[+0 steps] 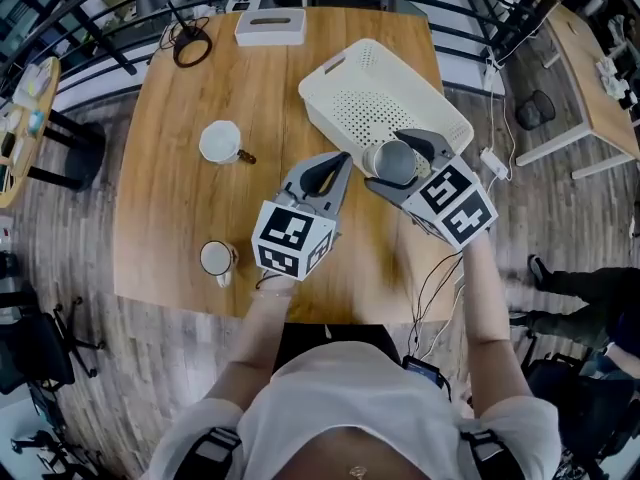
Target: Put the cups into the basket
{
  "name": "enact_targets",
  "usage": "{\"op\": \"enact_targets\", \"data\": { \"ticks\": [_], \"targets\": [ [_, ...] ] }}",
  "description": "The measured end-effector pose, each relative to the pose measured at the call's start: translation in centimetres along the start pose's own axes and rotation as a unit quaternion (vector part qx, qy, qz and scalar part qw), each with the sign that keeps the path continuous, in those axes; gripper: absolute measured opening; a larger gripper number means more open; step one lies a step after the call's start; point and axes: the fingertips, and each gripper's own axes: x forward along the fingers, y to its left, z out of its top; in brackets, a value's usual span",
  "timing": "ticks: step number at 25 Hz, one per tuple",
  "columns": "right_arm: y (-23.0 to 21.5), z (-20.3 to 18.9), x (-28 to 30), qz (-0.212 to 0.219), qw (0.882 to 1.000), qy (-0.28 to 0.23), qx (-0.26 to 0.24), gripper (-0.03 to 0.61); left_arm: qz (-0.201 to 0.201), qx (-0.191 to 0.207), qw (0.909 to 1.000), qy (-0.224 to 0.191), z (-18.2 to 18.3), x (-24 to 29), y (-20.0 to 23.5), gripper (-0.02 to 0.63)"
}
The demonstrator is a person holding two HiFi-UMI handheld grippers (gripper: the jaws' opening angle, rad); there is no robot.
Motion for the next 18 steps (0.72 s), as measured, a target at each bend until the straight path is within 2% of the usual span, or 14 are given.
{"op": "enact_targets", "data": {
  "ticks": [10,18],
  "targets": [
    [-8.0,3.6,5.4,-0.008,1.000,0.009,-0.010,0.379,0.037,0.005,0.9991,-0.021,2.7,4.0,7.9,0.008],
    [-10.5,2.6,10.7,0.022,0.999,0.047,-0.007,0.379,0.046,-0.020,0.9987,-0.007,0.5,6.2,10.9,0.008]
  ]
}}
